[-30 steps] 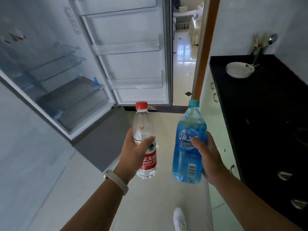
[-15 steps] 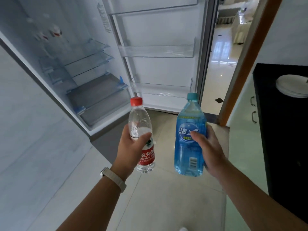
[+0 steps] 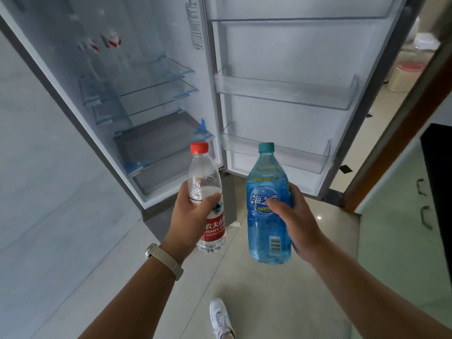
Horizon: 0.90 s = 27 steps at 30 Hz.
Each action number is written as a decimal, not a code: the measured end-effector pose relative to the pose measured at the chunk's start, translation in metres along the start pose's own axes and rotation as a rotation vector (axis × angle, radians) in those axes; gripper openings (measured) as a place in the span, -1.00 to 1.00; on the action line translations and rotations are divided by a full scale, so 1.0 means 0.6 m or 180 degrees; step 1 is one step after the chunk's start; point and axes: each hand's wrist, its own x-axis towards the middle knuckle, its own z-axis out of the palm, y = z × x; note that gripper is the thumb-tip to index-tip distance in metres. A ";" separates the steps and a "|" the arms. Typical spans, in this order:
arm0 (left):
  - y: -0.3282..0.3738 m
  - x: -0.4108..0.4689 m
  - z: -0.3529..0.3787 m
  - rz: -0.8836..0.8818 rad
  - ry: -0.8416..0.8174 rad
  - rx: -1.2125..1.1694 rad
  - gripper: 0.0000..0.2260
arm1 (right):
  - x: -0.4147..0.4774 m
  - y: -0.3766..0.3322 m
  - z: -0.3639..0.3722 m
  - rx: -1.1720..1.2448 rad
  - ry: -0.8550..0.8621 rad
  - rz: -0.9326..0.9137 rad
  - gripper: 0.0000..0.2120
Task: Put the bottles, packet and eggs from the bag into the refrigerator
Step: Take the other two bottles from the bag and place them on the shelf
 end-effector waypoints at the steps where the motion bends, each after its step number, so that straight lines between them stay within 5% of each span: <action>1: 0.001 0.024 -0.012 -0.0007 -0.0001 -0.0040 -0.73 | 0.022 -0.001 0.016 -0.0008 -0.0001 0.0007 -0.36; 12: 0.045 0.261 -0.181 0.0204 0.0147 -0.0106 -0.68 | 0.244 -0.037 0.202 -0.0162 -0.0075 -0.0142 -0.32; 27: 0.094 0.396 -0.320 0.0385 0.0619 -0.0219 -0.69 | 0.448 -0.086 0.339 -0.0153 -0.0465 -0.0415 -0.33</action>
